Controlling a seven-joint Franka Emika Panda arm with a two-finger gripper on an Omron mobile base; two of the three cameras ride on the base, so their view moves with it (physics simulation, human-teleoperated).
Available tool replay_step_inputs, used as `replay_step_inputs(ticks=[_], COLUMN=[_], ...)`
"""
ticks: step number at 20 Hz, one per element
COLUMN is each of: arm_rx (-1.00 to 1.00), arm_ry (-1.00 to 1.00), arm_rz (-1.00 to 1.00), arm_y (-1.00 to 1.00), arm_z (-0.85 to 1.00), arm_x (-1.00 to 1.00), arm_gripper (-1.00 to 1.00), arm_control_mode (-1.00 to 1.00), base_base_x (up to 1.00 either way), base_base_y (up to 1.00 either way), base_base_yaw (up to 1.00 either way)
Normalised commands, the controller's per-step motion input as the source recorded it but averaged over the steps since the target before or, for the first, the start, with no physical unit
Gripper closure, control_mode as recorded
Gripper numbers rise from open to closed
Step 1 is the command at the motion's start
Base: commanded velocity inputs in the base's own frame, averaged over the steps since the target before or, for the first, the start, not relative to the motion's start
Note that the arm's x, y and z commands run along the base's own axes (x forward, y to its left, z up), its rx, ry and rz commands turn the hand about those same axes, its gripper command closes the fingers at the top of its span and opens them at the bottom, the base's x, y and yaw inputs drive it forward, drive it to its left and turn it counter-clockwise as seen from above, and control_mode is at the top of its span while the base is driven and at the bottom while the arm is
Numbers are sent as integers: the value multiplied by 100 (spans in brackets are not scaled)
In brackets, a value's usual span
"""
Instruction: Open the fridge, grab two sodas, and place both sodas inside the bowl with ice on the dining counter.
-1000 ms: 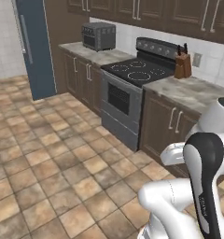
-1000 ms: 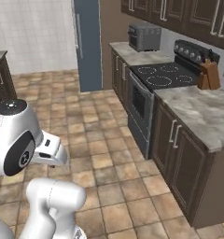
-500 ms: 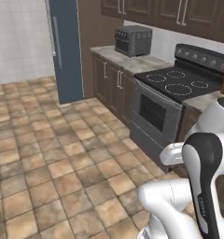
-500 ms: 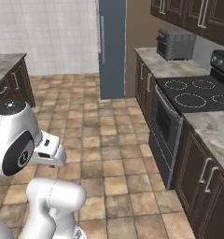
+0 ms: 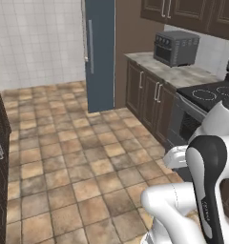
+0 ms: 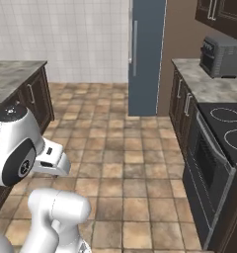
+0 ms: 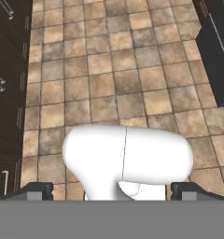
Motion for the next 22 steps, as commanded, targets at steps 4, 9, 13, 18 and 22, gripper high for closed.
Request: replay_step_inputs(ticks=[4, 9, 13, 18, 22], arm_rx=[0, 0, 0, 0, 0], arm_ry=[0, 0, 0, 0, 0], arm_rz=[0, 0, 0, 0, 0], arm_y=[0, 0, 0, 0, 0], arm_z=[0, 0, 0, 0, 0], arm_x=[0, 0, 0, 0, 0], arm_gripper=[-100, -100, -100, -100, -100], arm_control_mode=[100, 100, 100, 100, 100], base_base_x=[100, 100, 100, 100, 100], base_base_y=[0, 0, 0, 0, 0], base_base_yaw=[25, 23, 23, 22, 20])
